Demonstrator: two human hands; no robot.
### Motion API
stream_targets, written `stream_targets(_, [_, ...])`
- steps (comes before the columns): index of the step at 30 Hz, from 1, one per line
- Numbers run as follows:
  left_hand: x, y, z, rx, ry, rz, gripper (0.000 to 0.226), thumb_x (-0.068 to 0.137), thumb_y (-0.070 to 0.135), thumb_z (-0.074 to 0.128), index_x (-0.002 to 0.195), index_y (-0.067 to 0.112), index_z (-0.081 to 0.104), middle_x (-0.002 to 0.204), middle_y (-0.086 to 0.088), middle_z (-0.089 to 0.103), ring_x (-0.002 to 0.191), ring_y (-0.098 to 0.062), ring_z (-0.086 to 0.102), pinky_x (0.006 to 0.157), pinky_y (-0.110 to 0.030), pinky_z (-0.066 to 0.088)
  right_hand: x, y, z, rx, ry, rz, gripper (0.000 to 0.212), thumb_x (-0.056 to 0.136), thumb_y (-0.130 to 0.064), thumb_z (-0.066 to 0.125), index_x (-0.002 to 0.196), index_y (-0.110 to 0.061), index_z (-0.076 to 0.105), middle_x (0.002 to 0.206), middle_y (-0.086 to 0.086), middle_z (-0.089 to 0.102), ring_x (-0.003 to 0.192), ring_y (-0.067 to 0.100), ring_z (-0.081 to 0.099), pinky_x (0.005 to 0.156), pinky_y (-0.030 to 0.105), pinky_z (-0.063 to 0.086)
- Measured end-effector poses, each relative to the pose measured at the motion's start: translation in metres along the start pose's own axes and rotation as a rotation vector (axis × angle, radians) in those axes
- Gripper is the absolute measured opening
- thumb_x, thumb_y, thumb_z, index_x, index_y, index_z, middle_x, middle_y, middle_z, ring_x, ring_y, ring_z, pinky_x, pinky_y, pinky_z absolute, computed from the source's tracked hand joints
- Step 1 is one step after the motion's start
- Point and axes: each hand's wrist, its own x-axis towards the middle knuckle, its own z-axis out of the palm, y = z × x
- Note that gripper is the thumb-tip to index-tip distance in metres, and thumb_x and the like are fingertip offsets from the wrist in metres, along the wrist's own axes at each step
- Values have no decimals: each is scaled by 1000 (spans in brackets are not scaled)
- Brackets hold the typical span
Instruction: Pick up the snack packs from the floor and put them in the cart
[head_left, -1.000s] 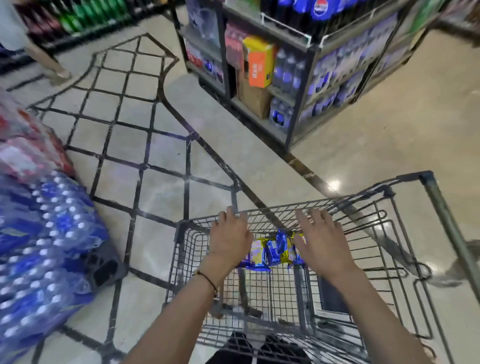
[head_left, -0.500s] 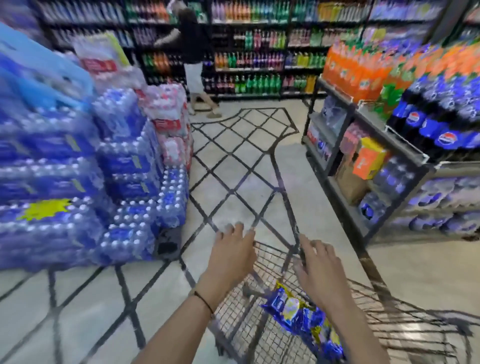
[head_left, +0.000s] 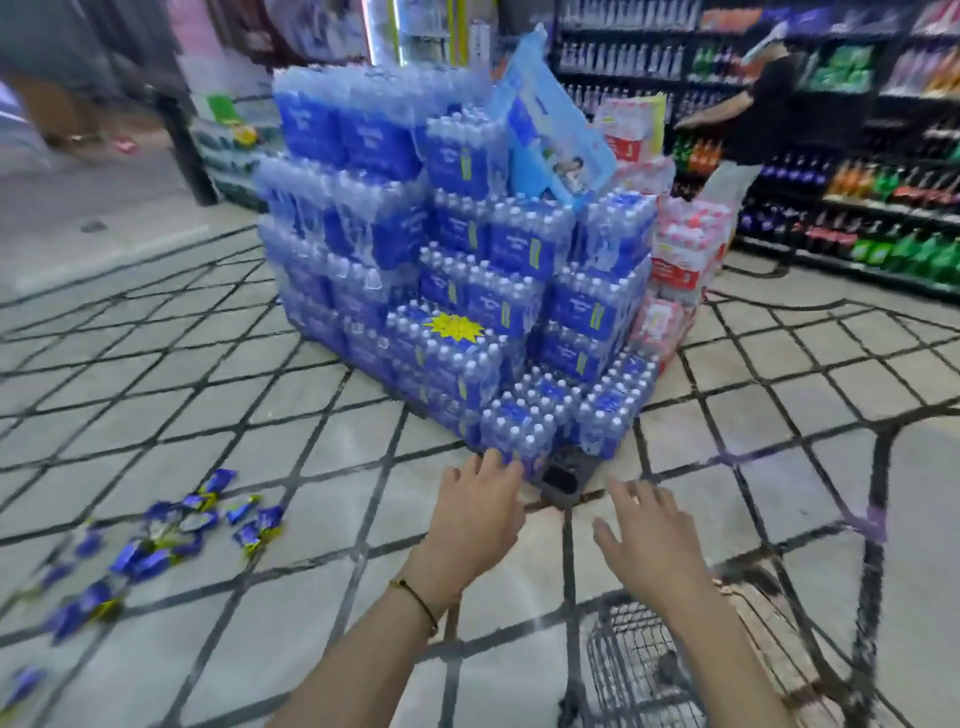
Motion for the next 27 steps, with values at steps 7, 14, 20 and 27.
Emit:
stream_targets(7, [-90,-178,-9,8,-46,-351,38,82,39,57,114,19,59,111,-8,59,98,-34,57,76,-45,46,59,-193,24,6,-67,-351,43,96,-47,43,135,-29,38,132,-2,48,123,25,42,95,41,44])
stream_targets(14, [-200,-370,-40,24,-67,-654,47,86,33,59,130,16,52,125,-12,55,115,-39,52,88,-50,43,86,-433,60,-29,-107,-619,45,95,-53,40,134,-32,40,133,-4,51,124,23,43,94,43,43])
stream_targets(20, [-289,-501,-75,80,-68,-898,43,94,35,51,132,17,45,132,-10,48,121,-35,44,96,-47,38,84,-614,75,-6,-132,-819,49,96,-53,38,140,-31,38,136,-2,48,126,23,42,96,43,44])
stream_targets(27, [-335,-603,-64,43,-61,-1092,36,93,33,48,127,19,49,123,-7,52,115,-34,50,88,-43,40,94,-744,104,-49,-183,-967,43,95,-50,40,134,-31,42,127,-4,49,120,23,42,89,39,43])
